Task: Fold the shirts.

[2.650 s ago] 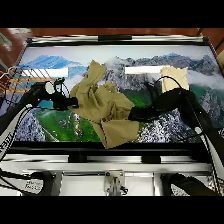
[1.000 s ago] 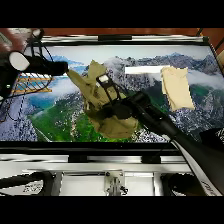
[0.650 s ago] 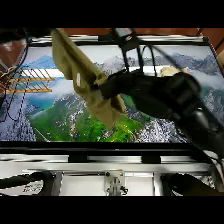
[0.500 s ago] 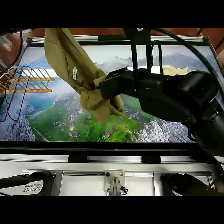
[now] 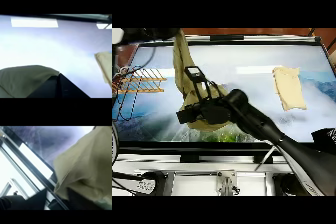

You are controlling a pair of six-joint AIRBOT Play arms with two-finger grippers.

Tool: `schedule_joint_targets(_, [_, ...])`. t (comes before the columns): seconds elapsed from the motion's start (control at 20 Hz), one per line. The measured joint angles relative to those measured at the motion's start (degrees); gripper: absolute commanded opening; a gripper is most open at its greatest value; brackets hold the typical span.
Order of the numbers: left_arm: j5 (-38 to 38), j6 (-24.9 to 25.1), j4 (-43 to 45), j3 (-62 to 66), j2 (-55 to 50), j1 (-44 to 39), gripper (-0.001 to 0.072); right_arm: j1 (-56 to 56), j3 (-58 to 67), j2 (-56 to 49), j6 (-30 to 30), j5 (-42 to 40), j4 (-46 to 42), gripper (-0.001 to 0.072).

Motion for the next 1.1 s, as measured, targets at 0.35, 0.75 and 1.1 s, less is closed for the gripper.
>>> schedule_joint_targets(0.35, [-14.56,-1.29,2.27,-1.79,-6.62,2.78,0.0713,-8.37,0.04,3.32,-0.74,-0.72,-0.96,0.0512])
schedule_joint_targets(0.75, [-29.38,-4.68,8.11,-19.23,2.34,6.19,0.0714,-28.94,0.07,8.57,-4.87,-12.02,-9.05,0.0512])
schedule_joint_targets(1.1, [-12.09,-6.27,3.98,-61.4,25.77,2.54,0.0711,-35.63,-0.04,7.06,-9.09,-15.37,-10.19,0.0512])
